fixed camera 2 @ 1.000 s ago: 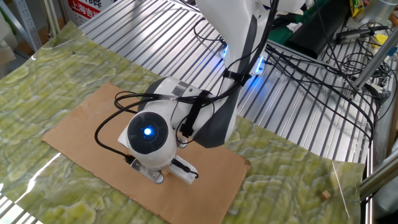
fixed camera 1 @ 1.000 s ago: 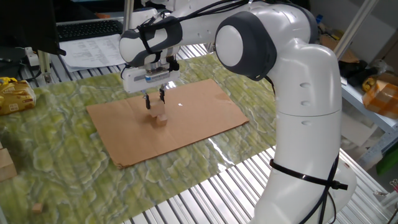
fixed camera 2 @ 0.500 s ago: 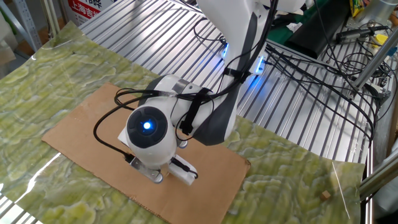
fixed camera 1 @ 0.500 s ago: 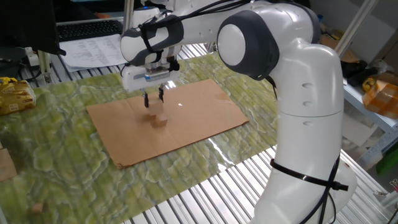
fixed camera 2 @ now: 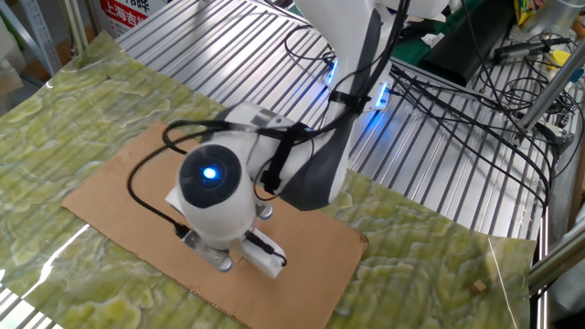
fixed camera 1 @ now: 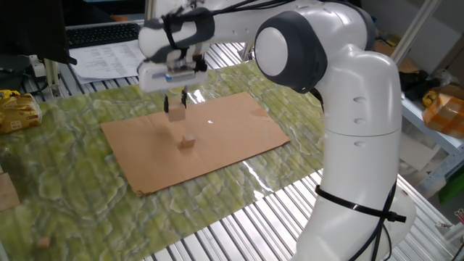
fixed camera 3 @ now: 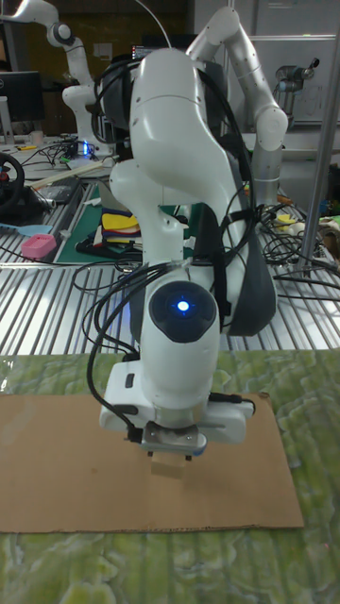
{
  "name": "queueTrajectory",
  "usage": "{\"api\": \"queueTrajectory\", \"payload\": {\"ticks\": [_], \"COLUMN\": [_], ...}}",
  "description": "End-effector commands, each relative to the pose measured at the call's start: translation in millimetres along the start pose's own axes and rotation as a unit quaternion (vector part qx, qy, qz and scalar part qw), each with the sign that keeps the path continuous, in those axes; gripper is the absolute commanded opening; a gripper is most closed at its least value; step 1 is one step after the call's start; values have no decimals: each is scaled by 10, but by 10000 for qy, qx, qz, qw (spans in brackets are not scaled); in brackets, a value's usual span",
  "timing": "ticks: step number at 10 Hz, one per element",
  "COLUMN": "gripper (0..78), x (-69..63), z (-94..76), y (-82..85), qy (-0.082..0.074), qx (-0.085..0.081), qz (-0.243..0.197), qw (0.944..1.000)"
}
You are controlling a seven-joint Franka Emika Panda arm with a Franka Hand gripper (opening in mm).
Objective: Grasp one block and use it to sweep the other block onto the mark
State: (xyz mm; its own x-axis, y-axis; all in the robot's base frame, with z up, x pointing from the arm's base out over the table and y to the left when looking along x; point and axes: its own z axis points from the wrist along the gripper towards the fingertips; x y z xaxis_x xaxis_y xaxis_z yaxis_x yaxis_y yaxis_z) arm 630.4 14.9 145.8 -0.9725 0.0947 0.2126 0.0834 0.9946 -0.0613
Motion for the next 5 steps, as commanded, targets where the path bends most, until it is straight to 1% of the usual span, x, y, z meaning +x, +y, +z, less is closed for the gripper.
{"api": "queueTrajectory", "payload": {"ticks": [1, 2, 4, 5], "gripper": [12, 12, 12, 12], "x": [-54, -9, 118, 195], "z": [-26, 17, 151, 222], "y": [2, 48, 162, 216], "qy": [188, 318, 308, 352], "qx": [-97, -361, -538, -538], "qz": [87, 249, 199, 15], "qw": [9997, 9985, 9979, 9979]}}
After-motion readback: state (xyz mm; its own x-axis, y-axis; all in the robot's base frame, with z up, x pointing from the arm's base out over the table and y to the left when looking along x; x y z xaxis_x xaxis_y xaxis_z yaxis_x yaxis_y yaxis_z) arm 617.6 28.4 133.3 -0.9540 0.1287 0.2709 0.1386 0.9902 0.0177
